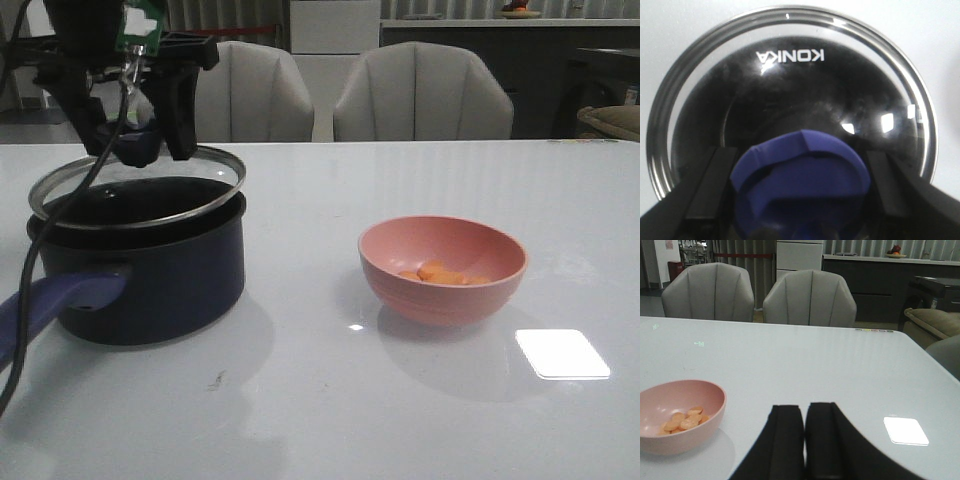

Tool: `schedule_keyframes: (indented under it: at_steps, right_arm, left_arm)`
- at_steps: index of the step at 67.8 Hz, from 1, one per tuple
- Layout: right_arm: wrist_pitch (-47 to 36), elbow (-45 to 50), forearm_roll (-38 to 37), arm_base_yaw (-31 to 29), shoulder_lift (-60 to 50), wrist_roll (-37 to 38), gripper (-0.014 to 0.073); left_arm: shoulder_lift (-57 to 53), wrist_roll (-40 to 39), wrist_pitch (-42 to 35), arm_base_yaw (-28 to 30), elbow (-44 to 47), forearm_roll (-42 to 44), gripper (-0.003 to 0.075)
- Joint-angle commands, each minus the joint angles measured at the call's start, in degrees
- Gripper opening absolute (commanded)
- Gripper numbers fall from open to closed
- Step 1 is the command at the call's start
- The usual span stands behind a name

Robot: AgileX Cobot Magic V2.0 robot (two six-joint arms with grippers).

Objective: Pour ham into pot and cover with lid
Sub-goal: 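Lift the glass lid off the saucepan with the left gripper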

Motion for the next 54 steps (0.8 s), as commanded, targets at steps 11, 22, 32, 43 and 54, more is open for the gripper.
schedule_keyframes:
  at_steps: [11, 22, 32, 43, 54]
  right_arm:
    - [-4.89, -0.30, -0.83, -0.42, -1.20, 0.00, 0.0186]
    - [-4.89, -0.30, -0.83, -0.42, -1.20, 0.00, 0.0186]
    - [-4.89, -0.30, -0.83, -0.42, -1.20, 0.00, 0.0186]
    - [-4.89, -0.30, -0.83, -0.42, -1.20, 0.00, 0.0186]
    - [-4.89, -0.30, -0.83, -0.42, -1.20, 0.00, 0.0186]
  left_arm:
    - [-9.00, 4.05, -1.22, 3.52, -0.92, 0.46, 0.0238]
    - [-14.02, 5.75, -2.52, 11.52, 2.92, 0.46, 0.0238]
    - [-17.56, 9.68, -4.58, 20.09, 8.02, -0.49, 0.0238]
    - [-18.13, 12.12, -9.98, 27.60, 15.53, -3.76, 0.0238]
    - [-17.55, 12.12, -16.83, 29.25, 22.79, -4.14, 0.0238]
